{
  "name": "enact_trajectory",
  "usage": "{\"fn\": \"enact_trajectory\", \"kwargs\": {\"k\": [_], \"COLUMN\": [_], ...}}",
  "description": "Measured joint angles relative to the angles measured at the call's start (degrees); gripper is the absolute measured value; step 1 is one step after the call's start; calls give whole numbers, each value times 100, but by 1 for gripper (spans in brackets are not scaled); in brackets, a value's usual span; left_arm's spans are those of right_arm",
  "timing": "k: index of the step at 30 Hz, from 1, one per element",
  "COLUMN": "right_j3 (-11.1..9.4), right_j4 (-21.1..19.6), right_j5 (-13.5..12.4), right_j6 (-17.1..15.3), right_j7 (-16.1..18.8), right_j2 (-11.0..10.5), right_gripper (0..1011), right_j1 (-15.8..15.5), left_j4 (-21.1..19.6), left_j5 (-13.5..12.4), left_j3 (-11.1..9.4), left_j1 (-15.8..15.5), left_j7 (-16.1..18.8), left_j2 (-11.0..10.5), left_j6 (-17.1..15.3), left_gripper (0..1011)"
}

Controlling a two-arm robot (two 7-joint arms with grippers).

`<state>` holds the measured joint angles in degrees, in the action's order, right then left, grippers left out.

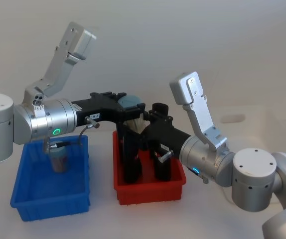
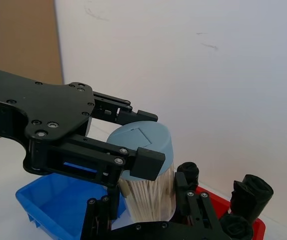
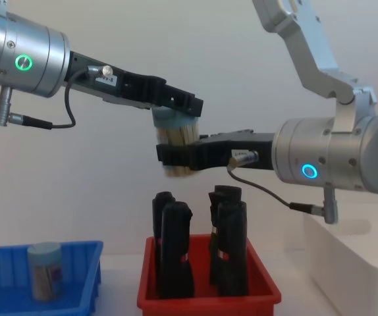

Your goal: Pick the cotton swabs from the blue box and place them into the white box.

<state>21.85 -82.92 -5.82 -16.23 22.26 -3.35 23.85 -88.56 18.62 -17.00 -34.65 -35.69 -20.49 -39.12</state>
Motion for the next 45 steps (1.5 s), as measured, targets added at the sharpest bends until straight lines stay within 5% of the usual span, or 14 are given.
{"fn": "enact_trajectory", "kwargs": {"k": [17, 29, 45], "right_j3": [11, 14, 2], "right_j4": [35, 24, -95], "right_j5": [-72, -110, -166], "right_j6": [113, 190, 197], "right_j7": [15, 14, -104], "right_j2": [-4, -20, -91], "right_gripper": [650, 650, 650], "right_j1": [11, 16, -68], "left_j4": [-1, 4, 0], "left_j5": [4, 0, -1], "left_j3": [3, -3, 0], "left_j1": [0, 3, 0], "left_j7": [3, -2, -2], "left_j2": [0, 0, 0], "left_j6": [8, -9, -5], "left_gripper": [668, 994, 1004]}}
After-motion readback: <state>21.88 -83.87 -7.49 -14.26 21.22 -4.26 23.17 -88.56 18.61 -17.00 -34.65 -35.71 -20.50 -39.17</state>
